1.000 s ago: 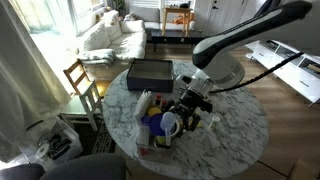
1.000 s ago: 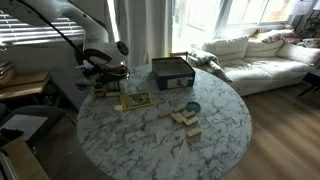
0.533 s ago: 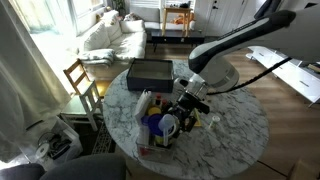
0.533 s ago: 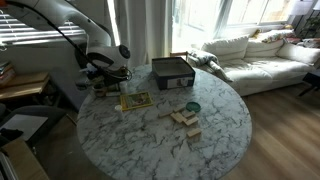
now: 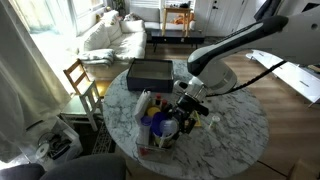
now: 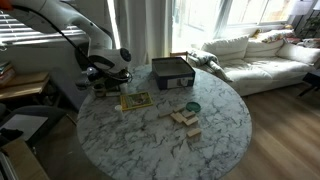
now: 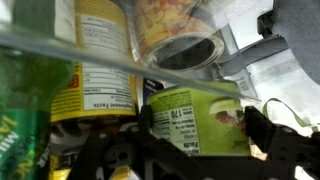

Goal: Put the scoop upside down on the blue lid then stack the cans in the clear box

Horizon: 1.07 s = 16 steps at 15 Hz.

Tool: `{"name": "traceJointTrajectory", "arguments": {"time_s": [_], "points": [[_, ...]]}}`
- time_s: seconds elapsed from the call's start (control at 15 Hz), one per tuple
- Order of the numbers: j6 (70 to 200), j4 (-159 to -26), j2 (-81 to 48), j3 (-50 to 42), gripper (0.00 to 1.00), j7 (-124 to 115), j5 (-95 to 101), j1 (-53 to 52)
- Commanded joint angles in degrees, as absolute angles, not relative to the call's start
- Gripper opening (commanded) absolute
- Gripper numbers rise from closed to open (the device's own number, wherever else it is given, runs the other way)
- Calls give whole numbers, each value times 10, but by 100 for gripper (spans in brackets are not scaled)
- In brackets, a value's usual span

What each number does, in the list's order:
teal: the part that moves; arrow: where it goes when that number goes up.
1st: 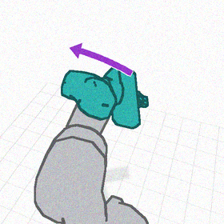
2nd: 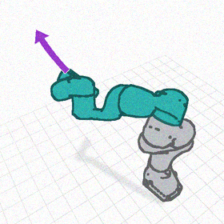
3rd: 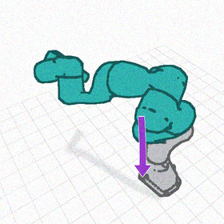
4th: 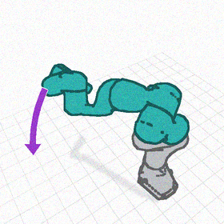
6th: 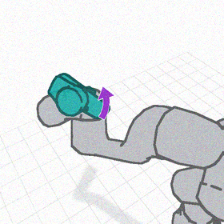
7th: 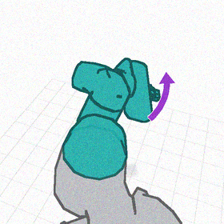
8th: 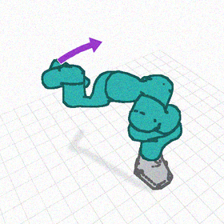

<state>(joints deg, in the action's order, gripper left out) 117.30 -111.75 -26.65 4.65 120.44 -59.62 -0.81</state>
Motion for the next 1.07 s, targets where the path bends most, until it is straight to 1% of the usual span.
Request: {"name": "traceJointTrajectory", "arguments": {"time_s": [0.0,0.27,0.33,0.4,0.47,0.6,1.0], "points": [[1171,-1111,-275,50,67,1215,-597,-3],[1171,-1112,-275,49,67,1215,-595,-3],[1171,-1112,-274,49,89,1215,-595,-3],[1170,-1112,-274,49,98,1214,-595,-3],[1169,-1113,-273,49,97,1215,-596,-2],[1168,-1113,-271,49,100,1216,-597,-1],[1165,-1113,-271,48,100,1215,-595,0]]}}
